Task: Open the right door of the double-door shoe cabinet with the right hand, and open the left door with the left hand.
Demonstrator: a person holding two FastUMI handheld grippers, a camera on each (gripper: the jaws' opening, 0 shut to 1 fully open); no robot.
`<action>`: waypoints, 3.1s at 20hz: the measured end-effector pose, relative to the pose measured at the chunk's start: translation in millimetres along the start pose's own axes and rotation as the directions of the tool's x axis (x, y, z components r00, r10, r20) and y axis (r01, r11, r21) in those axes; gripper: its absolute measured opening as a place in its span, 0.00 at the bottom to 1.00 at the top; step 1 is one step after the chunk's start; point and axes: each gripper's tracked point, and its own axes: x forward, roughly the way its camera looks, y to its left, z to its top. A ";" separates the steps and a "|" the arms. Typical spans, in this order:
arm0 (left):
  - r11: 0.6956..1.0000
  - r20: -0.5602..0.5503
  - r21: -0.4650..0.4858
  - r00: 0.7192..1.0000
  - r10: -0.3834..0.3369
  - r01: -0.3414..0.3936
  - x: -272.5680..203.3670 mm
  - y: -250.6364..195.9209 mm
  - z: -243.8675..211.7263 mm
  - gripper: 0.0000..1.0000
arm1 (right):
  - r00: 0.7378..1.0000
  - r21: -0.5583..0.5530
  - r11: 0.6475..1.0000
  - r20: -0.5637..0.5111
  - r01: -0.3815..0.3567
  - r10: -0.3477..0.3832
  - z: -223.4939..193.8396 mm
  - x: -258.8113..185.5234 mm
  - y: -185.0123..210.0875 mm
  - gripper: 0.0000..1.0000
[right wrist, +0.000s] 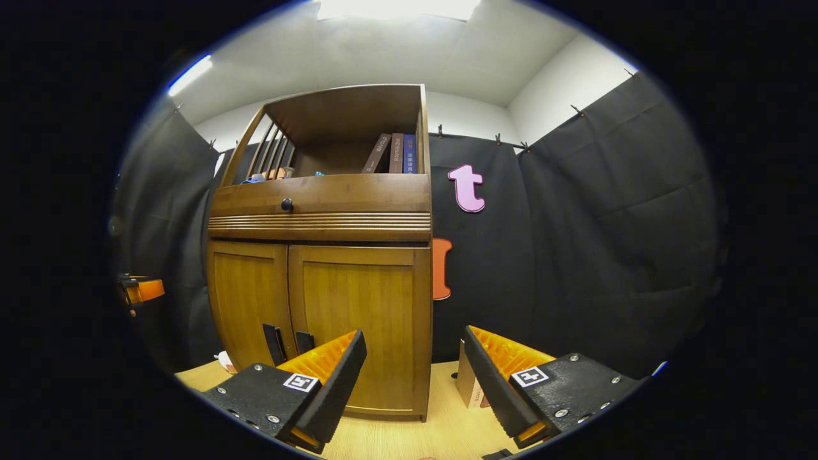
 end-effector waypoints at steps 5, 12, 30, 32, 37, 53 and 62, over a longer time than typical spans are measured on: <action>1.000 0.016 -0.012 1.000 0.005 -0.005 -2.6 14.4 2.6 0.99 | 0.998 0.000 0.998 -0.014 -0.063 0.063 -20.7 9.0 43.2 0.94; 1.000 0.012 -0.013 1.000 0.021 -0.020 -3.5 35.3 -0.8 0.96 | 0.985 0.053 0.986 -0.064 -0.159 0.162 -67.2 39.2 112.0 0.94; 0.998 -0.019 -0.006 0.998 0.058 -0.059 3.9 62.7 -17.1 0.97 | 0.964 0.050 0.978 -0.166 -0.200 0.206 -176.9 154.1 202.0 0.91; 0.998 -0.025 -0.006 0.998 0.054 -0.054 5.4 62.2 -21.4 0.94 | 0.962 0.053 0.977 -0.170 -0.207 0.213 -181.4 160.7 206.2 0.91; 0.998 -0.039 -0.001 0.997 0.059 -0.059 8.6 63.9 -25.8 0.97 | 0.961 0.067 0.977 -0.180 -0.200 0.209 -188.9 174.7 209.8 0.69; 0.998 -0.037 0.016 0.997 0.061 -0.061 -10.7 57.0 -20.7 0.97 | 0.944 0.081 0.972 -0.232 -0.220 0.233 -193.6 148.4 206.0 0.27; 0.999 -0.019 0.016 0.999 0.033 -0.032 -41.6 43.9 -12.3 0.94 | 0.943 0.092 0.970 -0.229 -0.226 0.242 -186.4 99.4 182.5 0.27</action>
